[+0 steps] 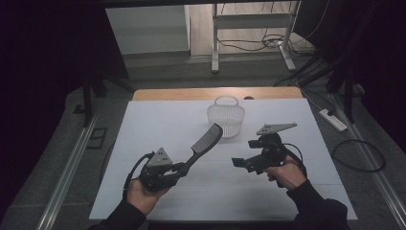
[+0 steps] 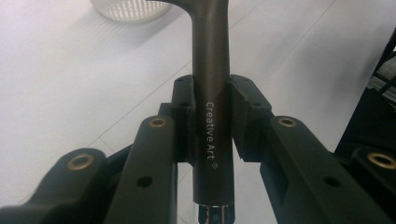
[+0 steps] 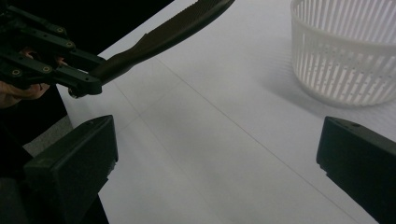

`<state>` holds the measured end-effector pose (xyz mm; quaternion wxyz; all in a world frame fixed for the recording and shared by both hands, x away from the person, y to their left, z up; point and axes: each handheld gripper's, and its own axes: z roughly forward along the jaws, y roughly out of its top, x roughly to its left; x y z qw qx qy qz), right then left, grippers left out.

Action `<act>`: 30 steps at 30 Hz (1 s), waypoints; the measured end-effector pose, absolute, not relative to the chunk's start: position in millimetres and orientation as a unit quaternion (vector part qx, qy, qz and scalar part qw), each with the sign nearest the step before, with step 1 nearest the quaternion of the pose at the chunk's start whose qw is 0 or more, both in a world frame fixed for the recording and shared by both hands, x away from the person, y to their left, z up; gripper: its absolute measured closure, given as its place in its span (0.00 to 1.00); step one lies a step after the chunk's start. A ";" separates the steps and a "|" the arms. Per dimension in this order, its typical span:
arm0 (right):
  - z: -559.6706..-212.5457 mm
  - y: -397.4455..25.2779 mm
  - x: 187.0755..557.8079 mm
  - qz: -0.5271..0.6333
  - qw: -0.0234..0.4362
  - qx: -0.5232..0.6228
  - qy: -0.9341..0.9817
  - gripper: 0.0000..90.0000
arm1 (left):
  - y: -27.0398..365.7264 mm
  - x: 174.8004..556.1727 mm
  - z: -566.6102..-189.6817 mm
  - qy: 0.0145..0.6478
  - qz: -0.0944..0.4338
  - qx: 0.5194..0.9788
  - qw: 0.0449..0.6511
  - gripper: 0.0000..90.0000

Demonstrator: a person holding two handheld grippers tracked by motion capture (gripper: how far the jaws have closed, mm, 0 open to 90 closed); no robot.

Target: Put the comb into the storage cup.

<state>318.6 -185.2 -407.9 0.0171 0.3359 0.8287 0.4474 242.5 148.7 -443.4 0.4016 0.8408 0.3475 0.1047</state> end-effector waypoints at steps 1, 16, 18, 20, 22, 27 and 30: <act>-407.9 -183.7 319.5 0.449 0.017 0.335 0.828 0.00 | 148.3 242.7 -443.4 0.348 0.103 0.840 0.403 0.80; -404.4 -159.0 335.0 0.441 -0.008 0.353 0.825 0.00 | 141.7 244.2 -444.3 0.339 0.097 0.843 0.405 0.80; -403.9 -156.1 336.9 0.439 -0.012 0.355 0.826 0.00 | 141.4 244.4 -444.1 0.338 0.097 0.843 0.406 0.80; -403.4 -152.8 338.6 0.438 -0.017 0.353 0.827 0.00 | 141.0 244.4 -444.1 0.339 0.097 0.843 0.407 0.80; -402.9 -149.2 339.8 0.436 -0.021 0.351 0.828 0.00 | 140.6 244.2 -443.9 0.339 0.098 0.842 0.407 0.80; -402.1 -140.8 343.9 0.432 -0.021 0.351 0.831 0.00 | 139.8 244.4 -443.8 0.337 0.097 0.843 0.409 0.80; -402.1 -136.4 348.0 0.431 -0.031 0.357 0.828 0.00 | 139.3 244.3 -443.7 0.336 0.097 0.843 0.409 0.80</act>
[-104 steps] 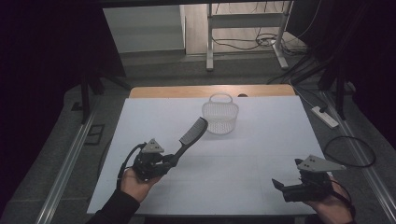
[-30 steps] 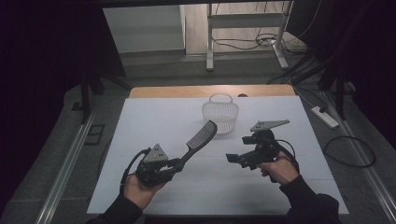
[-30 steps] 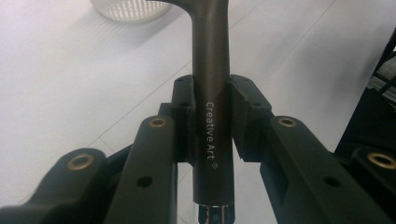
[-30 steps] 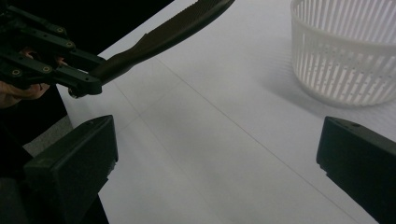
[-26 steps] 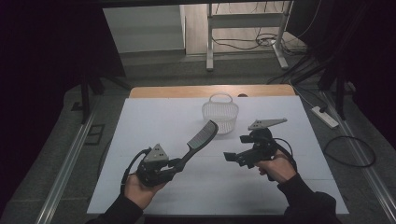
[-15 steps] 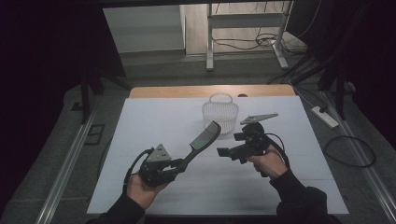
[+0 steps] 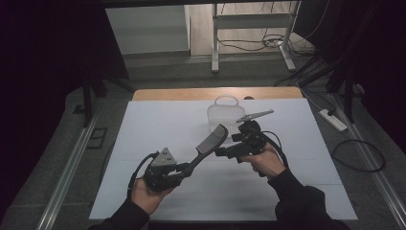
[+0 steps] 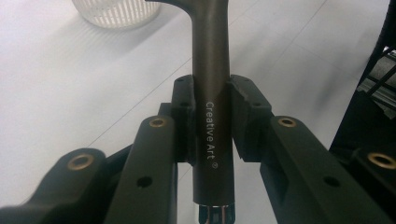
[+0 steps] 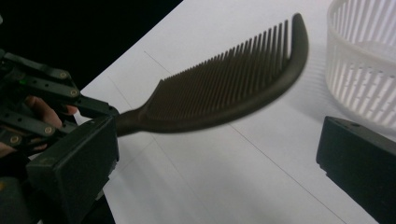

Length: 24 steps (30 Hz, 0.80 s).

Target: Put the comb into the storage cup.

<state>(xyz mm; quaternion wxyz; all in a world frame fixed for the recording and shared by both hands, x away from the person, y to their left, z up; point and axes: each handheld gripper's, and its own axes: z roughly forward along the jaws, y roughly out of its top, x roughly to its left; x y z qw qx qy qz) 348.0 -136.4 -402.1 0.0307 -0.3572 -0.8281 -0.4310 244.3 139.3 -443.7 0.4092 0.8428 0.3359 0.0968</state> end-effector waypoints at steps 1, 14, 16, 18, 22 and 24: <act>-402.2 -134.7 349.3 -0.431 0.033 -0.358 -0.828 0.00 | 139.2 244.4 -443.7 0.336 0.096 0.843 0.410 0.80; -408.6 -118.0 362.0 -0.417 0.079 -0.378 -0.823 0.00 | 138.5 244.7 -443.5 0.336 0.094 0.840 0.416 0.80; -409.5 -117.9 362.9 -0.415 0.080 -0.381 -0.822 0.01 | 138.4 244.7 -443.5 0.336 0.094 0.840 0.416 0.80; -409.7 -119.1 363.9 -0.419 0.086 -0.385 -0.818 0.07 | 138.2 244.9 -443.6 0.336 0.095 0.840 0.416 0.80; -409.1 -122.7 364.8 -0.433 0.101 -0.388 -0.807 0.26 | 137.3 245.4 -444.2 0.337 0.095 0.841 0.412 0.80; -408.9 -125.1 365.3 -0.441 0.109 -0.392 -0.800 0.36 | 137.0 245.9 -444.9 0.339 0.096 0.841 0.410 0.80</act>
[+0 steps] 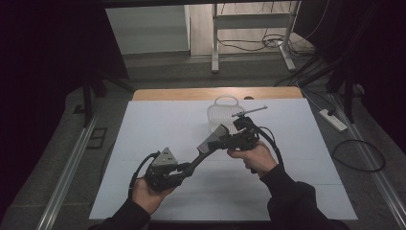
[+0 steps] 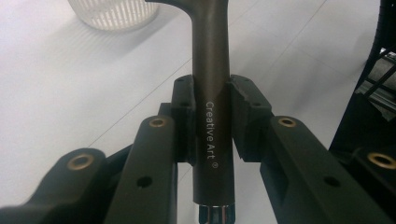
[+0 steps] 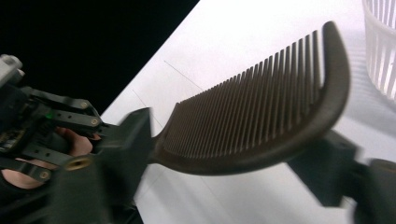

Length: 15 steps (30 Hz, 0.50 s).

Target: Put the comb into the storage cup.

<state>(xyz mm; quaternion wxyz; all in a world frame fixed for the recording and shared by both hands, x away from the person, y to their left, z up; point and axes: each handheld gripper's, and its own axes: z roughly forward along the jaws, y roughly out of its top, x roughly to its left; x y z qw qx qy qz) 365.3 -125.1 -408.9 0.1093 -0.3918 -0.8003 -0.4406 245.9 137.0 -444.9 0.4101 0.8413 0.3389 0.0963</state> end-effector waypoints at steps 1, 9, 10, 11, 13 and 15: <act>-408.9 -126.2 365.6 -0.443 0.112 -0.390 -0.800 0.40 | 137.0 246.2 -445.1 0.340 0.097 0.842 0.408 0.80; -411.7 -135.4 369.3 -0.465 0.142 -0.395 -0.780 0.68 | 136.7 246.6 -445.3 0.338 0.100 0.843 0.407 0.80; -412.2 -136.5 369.8 -0.466 0.147 -0.397 -0.777 0.69 | 136.4 246.6 -445.5 0.338 0.100 0.843 0.406 0.80; -413.1 -137.6 370.6 -0.469 0.155 -0.400 -0.772 0.72 | 136.2 246.6 -445.7 0.337 0.101 0.843 0.406 0.80; -414.6 -140.5 372.4 -0.482 0.177 -0.404 -0.757 0.78 | 135.4 246.9 -446.2 0.336 0.103 0.845 0.404 0.80; -416.3 -142.9 373.9 -0.491 0.198 -0.405 -0.746 0.82 | 134.3 248.0 -446.8 0.334 0.102 0.848 0.398 0.80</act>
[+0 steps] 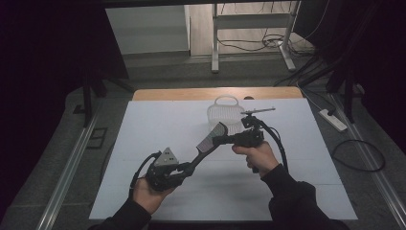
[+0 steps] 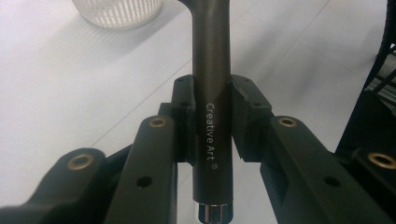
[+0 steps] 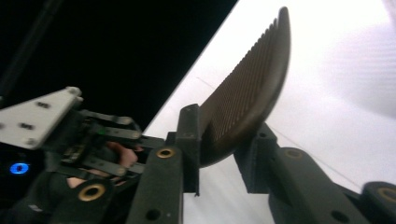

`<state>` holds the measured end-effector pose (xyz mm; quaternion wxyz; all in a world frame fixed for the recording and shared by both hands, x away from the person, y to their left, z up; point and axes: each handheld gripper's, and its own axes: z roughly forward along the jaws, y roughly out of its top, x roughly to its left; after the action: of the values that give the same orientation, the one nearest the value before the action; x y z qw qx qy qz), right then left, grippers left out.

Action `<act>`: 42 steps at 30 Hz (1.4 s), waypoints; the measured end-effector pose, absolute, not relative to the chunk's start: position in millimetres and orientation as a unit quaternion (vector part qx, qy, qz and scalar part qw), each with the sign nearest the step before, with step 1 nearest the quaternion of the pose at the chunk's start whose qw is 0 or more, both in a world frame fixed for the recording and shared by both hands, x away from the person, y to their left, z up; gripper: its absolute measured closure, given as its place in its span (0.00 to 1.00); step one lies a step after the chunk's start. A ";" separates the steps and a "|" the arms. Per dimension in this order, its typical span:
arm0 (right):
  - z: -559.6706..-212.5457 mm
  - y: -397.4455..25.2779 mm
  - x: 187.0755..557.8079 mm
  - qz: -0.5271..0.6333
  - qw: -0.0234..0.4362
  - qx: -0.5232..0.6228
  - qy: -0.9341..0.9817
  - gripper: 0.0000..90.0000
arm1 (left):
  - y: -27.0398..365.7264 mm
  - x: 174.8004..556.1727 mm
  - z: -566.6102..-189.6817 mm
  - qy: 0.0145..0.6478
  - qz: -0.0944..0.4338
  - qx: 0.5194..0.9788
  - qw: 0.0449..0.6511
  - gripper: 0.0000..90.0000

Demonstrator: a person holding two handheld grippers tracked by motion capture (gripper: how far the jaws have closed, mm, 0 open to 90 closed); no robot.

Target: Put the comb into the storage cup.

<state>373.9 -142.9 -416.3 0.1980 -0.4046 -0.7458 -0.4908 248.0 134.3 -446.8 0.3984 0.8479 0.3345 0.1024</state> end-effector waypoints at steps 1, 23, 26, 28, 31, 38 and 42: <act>-417.3 -143.5 374.3 -0.494 0.205 -0.405 -0.742 0.83 | 133.6 248.9 -447.7 0.334 0.102 0.850 0.395 0.80; -414.9 -144.0 367.8 -0.520 0.207 -0.380 -0.736 0.93 | 133.1 261.0 -458.2 0.347 0.097 0.849 0.387 0.49; -414.2 -144.4 366.8 -0.522 0.199 -0.374 -0.741 0.93 | 134.0 262.0 -458.7 0.349 0.094 0.848 0.388 0.41; -413.8 -144.5 366.2 -0.521 0.194 -0.372 -0.743 0.93 | 134.9 262.5 -459.0 0.349 0.090 0.847 0.391 0.38; -413.5 -145.2 366.3 -0.522 0.188 -0.371 -0.744 0.93 | 136.1 263.4 -460.7 0.347 0.081 0.850 0.389 0.30; -410.0 -148.3 364.7 -0.523 0.165 -0.363 -0.753 0.93 | 144.9 267.2 -462.2 0.373 0.057 0.838 0.395 0.11; -406.4 -150.8 363.5 -0.526 0.148 -0.360 -0.756 0.93 | 152.6 268.1 -460.4 0.387 0.051 0.828 0.402 0.08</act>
<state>363.5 -150.8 -406.4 0.1484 -0.3599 -0.7560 -0.5262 268.1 152.6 -460.4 0.4019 0.8284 0.3867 0.0508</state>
